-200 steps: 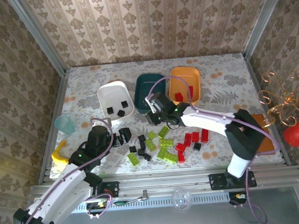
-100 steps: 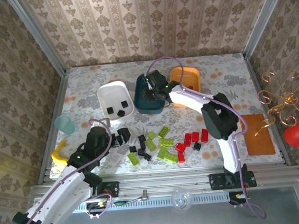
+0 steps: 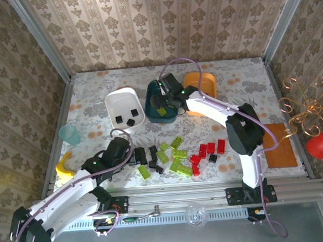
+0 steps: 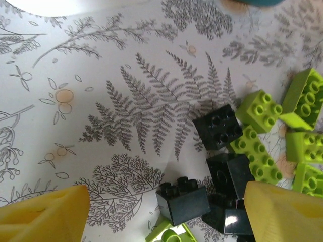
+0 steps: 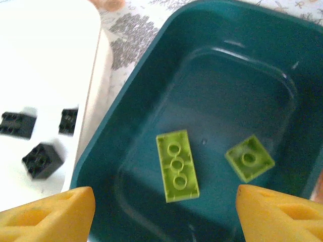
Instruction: Sort the legos into containers by color
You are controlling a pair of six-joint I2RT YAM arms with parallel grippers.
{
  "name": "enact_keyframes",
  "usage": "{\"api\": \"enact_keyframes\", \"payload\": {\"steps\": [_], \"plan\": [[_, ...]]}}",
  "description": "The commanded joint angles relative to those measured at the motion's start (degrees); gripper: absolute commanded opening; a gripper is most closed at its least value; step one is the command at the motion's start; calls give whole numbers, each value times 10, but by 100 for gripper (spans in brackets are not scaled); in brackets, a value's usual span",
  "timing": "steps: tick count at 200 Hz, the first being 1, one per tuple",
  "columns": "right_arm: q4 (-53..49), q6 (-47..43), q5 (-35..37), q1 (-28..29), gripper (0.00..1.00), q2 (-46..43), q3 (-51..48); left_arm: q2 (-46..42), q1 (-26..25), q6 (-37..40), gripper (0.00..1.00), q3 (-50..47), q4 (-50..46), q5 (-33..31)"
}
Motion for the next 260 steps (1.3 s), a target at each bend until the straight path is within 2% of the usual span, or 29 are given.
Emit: {"api": "enact_keyframes", "payload": {"steps": [1, 33, 45, 80, 112, 166, 188, 221, 260], "plan": [[39, 15, 7, 15, 75, -66, -79, 35, -38, 8, 84, 32, -29, -49], [81, 33, 2, 20, 75, -137, -194, 131, -92, 19, 84, 75, -57, -107], [91, 34, 2, 20, 75, -157, -220, 162, -96, 18, 80, 86, -51, -107], [85, 21, 17, 20, 75, -189, -249, 218, -95, 10, 79, 97, -20, -96], [87, 18, 19, 18, 75, -200, -260, 254, -95, 1, 72, 96, -7, -82], [94, 16, 23, 15, 75, -203, -269, 251, -88, -27, 68, 59, 27, -57], [97, 17, 23, 14, 76, -205, -270, 255, -88, -37, 61, 47, 34, -51], [97, 18, 25, 11, 76, -207, -274, 256, -89, -50, 60, 26, 49, -47], [97, 21, 31, 9, 76, -215, -281, 241, -87, -50, 46, 21, 72, -49]]}}
